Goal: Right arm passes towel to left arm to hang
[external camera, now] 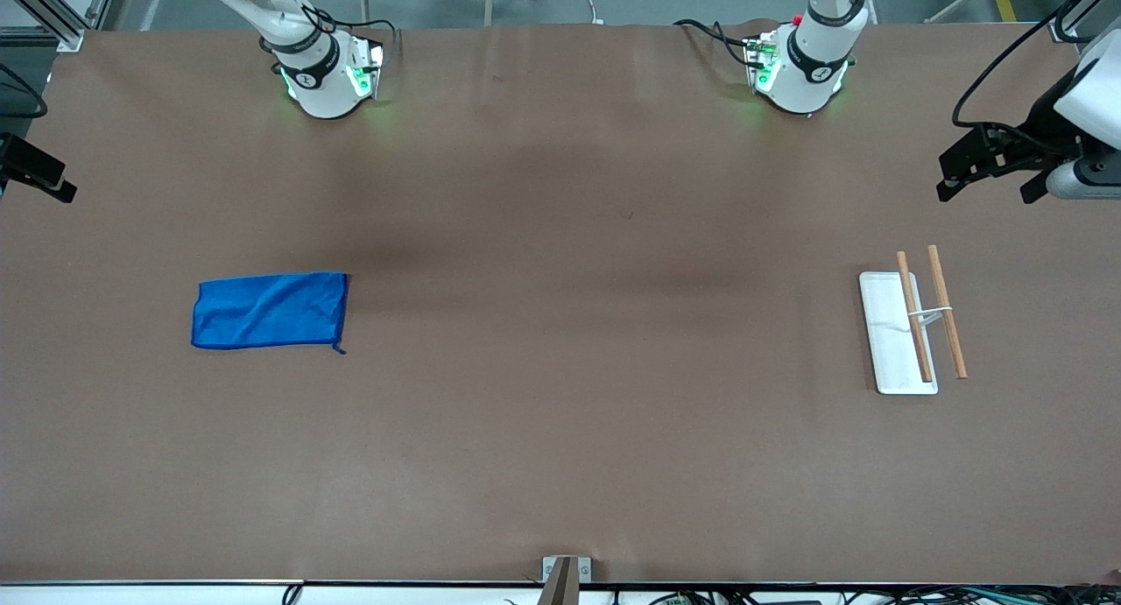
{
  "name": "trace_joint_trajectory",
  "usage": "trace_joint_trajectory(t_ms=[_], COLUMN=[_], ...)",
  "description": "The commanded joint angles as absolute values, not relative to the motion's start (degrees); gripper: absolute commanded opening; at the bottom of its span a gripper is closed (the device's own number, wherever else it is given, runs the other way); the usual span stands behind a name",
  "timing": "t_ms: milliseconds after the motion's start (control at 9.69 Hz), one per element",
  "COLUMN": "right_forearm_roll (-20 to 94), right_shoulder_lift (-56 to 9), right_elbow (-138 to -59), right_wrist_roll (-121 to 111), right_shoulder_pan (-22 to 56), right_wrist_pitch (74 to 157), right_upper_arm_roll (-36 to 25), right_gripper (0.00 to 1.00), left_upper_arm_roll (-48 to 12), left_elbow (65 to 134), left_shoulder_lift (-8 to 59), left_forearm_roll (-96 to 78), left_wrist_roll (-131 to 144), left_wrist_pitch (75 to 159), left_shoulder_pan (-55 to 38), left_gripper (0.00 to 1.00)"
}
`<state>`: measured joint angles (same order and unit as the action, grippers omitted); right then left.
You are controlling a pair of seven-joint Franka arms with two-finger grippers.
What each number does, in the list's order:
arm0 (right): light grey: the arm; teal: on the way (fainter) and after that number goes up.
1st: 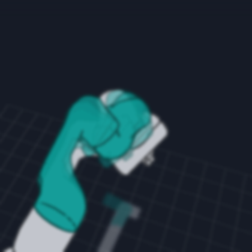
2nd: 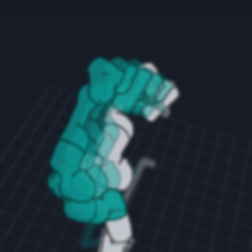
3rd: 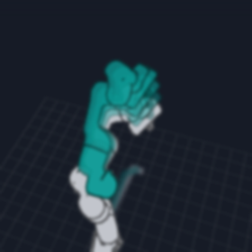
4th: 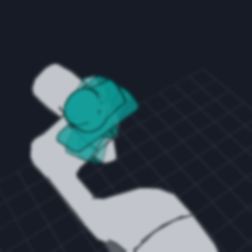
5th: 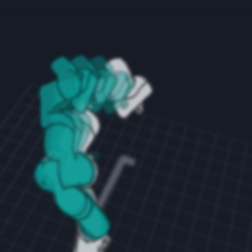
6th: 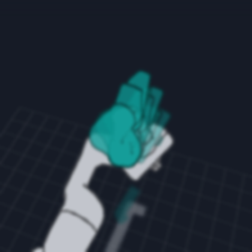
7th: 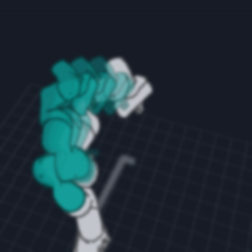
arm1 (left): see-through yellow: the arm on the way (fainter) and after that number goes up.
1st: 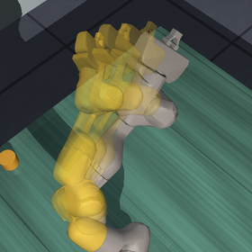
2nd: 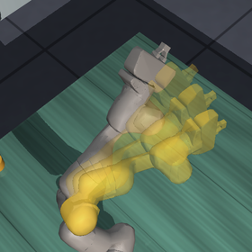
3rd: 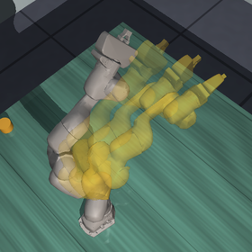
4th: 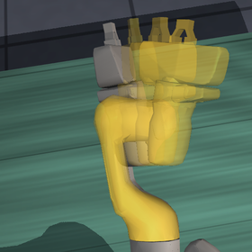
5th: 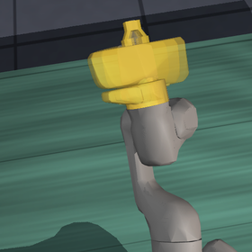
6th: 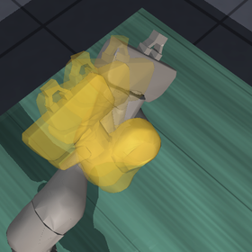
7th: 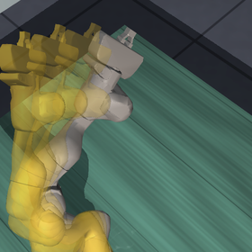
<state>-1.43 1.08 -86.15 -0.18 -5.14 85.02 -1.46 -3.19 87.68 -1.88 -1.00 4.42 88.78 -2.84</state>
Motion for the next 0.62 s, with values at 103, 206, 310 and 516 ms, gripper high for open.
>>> trace_joint_trajectory(t_ms=[103, 206, 310, 516], right_forearm_roll=[-0.6, -0.6, -0.7, -0.7], right_shoulder_lift=[1.5, 1.5, 1.4, -0.3], right_elbow=[-86.6, -86.6, -86.5, -86.7], right_wrist_roll=[0.0, 0.0, -0.1, -2.1], right_shoulder_pan=[-5.2, -5.2, -5.1, -5.0], right_wrist_pitch=[85.3, 85.3, 85.0, 84.9], right_upper_arm_roll=[-1.6, -1.6, -1.6, -1.6], right_gripper=[1.00, 1.00, 1.00, 1.00], left_upper_arm_roll=[-3.2, -3.2, -3.2, -3.0], left_elbow=[88.8, 88.9, 88.9, 88.9], left_shoulder_lift=[-1.1, -1.1, -0.9, -0.7], left_forearm_roll=[-0.9, -1.0, -1.1, -2.2], left_wrist_roll=[4.7, 4.2, 4.1, 3.9], left_wrist_pitch=[88.2, 88.1, 88.1, 88.4], left_shoulder_pan=[-2.9, -2.9, -2.8, -2.6], left_gripper=[1.00, 1.00, 1.00, 1.00])
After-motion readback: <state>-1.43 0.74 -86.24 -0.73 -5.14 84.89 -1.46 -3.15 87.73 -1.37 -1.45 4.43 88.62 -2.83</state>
